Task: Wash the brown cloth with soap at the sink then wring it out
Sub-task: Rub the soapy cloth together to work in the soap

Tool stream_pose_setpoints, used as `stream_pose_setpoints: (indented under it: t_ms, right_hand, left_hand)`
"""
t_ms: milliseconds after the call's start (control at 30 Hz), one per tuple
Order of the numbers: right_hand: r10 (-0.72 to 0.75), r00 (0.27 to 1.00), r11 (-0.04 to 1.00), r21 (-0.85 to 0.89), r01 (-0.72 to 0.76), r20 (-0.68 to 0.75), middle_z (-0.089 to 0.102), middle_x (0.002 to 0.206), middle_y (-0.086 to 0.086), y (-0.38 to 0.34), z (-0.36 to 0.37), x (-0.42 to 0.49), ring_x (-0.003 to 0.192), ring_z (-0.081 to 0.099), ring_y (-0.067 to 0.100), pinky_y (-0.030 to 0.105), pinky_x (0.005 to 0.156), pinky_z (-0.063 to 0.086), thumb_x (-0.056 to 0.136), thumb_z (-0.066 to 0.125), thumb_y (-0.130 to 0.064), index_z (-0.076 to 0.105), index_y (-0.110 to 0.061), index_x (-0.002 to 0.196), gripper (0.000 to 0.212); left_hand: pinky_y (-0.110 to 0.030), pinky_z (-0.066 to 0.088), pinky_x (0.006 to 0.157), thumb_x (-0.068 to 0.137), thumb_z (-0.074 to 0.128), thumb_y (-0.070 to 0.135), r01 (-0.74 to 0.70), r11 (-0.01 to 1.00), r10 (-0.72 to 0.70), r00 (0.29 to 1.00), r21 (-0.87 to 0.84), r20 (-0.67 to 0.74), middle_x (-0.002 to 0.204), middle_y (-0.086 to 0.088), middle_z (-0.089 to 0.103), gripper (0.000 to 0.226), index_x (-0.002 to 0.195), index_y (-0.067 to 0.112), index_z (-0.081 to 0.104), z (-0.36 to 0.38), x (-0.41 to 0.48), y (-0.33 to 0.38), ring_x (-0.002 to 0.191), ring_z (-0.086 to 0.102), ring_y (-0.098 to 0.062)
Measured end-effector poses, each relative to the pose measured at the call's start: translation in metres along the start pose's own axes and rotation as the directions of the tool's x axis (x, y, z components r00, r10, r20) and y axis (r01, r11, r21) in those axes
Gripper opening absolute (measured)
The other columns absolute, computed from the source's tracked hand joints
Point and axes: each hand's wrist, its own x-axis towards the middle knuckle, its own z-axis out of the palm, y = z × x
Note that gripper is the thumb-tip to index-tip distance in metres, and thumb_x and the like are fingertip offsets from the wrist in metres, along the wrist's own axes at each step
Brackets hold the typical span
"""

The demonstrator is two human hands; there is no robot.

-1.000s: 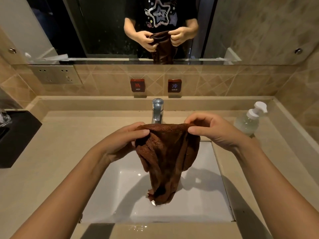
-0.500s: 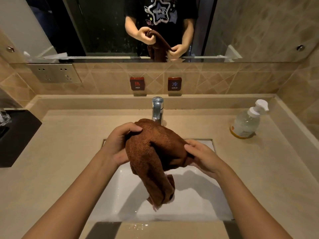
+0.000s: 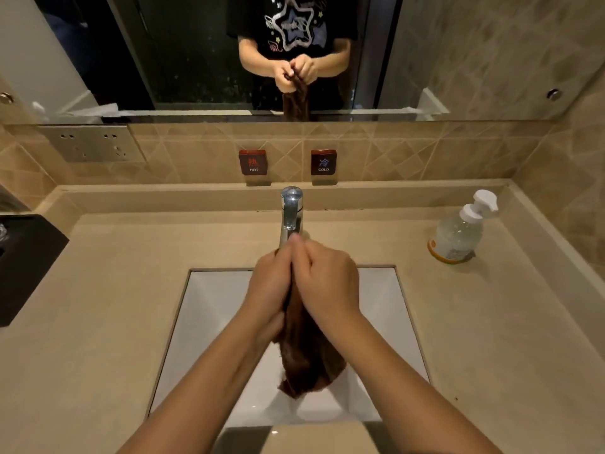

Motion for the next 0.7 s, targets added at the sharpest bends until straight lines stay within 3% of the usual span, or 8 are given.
stream_pose_setpoints:
  t_ms: [100,267,400,533,700]
  right_hand:
    - [0.224,0.972,0.954,0.218,-0.205,-0.066,0.044,0.051,-0.001,0.012,0.006,0.024,0.054,0.045,0.018,0.031,0.056,0.032,0.099,0.035,-0.031,0.039,-0.019,0.05,0.051]
    - [0.043,0.999,0.998,0.043,-0.043,-0.004,0.064,0.067,0.013,-0.001,0.007,0.006,0.064,0.059,0.028,0.036,0.058,0.045,0.099,0.029,-0.036,0.061,-0.008,0.067,0.053]
    - [0.193,0.978,0.975,0.125,-0.182,-0.08,0.051,0.053,0.003,0.011,0.0,0.029,0.058,0.053,0.024,0.032,0.053,0.035,0.1,0.029,-0.033,0.048,-0.014,0.052,0.055]
    - [0.101,0.995,0.995,0.004,-0.101,0.028,0.065,0.074,0.011,-0.002,0.006,0.004,0.069,0.059,0.026,0.026,0.053,0.037,0.1,0.028,-0.032,0.063,-0.004,0.077,0.051]
    - [0.205,0.978,0.96,0.202,-0.193,-0.041,0.047,0.053,0.002,0.008,0.001,0.03,0.059,0.051,0.025,0.034,0.056,0.036,0.1,0.03,-0.028,0.039,-0.016,0.049,0.054]
  left_hand:
    - [-0.03,0.051,0.063,0.094,0.055,0.033,-0.003,1.0,0.004,1.0,0.029,-0.025,0.077,-0.012,0.07,0.034,0.093,0.004,0.071,0.013,-0.003,0.0,0.07,0.067,-0.019]
    - [-0.03,0.048,0.068,0.092,0.053,0.032,-0.015,0.996,0.025,0.993,0.09,-0.112,0.094,-0.02,0.072,0.038,0.1,-0.001,0.07,0.013,0.005,0.01,0.076,0.064,-0.021]
    - [-0.02,0.045,0.049,0.095,0.049,0.034,0.002,0.986,0.015,0.995,0.165,-0.101,0.067,-0.007,0.066,0.036,0.084,0.005,0.068,0.027,-0.001,0.004,0.056,0.06,-0.013]
    - [-0.024,0.043,0.054,0.091,0.055,0.027,0.025,0.992,-0.011,0.993,0.12,-0.116,0.074,-0.01,0.062,0.024,0.082,0.006,0.064,0.02,0.004,0.01,0.06,0.057,-0.015]
    - [-0.022,0.044,0.048,0.094,0.052,0.026,0.014,0.999,-0.012,0.998,0.043,-0.061,0.06,-0.004,0.06,0.027,0.078,0.008,0.063,0.023,-0.007,0.011,0.052,0.058,-0.012]
